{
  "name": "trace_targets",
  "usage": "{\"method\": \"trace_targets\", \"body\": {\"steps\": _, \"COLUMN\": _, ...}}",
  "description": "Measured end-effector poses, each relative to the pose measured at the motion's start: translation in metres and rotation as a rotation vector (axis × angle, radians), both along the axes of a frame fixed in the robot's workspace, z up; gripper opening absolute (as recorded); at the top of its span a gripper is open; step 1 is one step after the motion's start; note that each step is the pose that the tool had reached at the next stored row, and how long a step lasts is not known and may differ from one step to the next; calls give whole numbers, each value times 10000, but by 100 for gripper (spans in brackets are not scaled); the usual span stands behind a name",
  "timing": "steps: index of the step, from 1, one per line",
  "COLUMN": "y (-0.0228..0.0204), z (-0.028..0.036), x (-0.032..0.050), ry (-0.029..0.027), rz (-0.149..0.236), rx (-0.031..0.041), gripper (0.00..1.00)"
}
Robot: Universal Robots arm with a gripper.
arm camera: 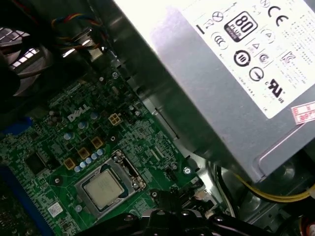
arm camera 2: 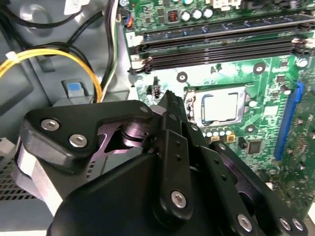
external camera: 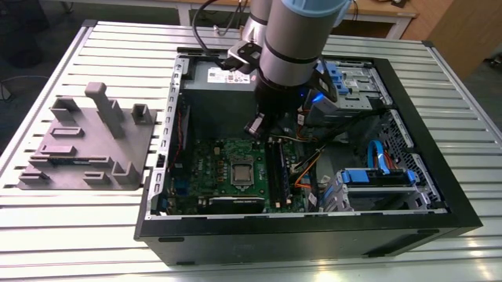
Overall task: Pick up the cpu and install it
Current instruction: 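Install the first cpu locking lever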
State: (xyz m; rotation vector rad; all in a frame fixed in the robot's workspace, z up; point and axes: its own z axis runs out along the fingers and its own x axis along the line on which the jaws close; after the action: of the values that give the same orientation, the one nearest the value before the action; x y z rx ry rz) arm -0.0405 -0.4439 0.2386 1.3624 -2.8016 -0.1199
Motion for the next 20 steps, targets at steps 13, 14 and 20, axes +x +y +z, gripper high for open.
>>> {"method": "trace_targets", "body": {"steps": 13, "y": -102, "z": 0, "x": 0, "ry": 0, "rz": 56, "rx": 0, "gripper": 10}}
{"method": "trace_targets", "body": {"steps": 14, "y": -102, "z": 0, "x": 0, "ry": 0, "rz": 56, "rx": -1, "gripper": 10}}
{"method": "trace_targets", "body": {"steps": 20, "y": -103, "z": 0, "x": 0, "ry": -1, "rz": 56, "rx": 0, "gripper": 10}}
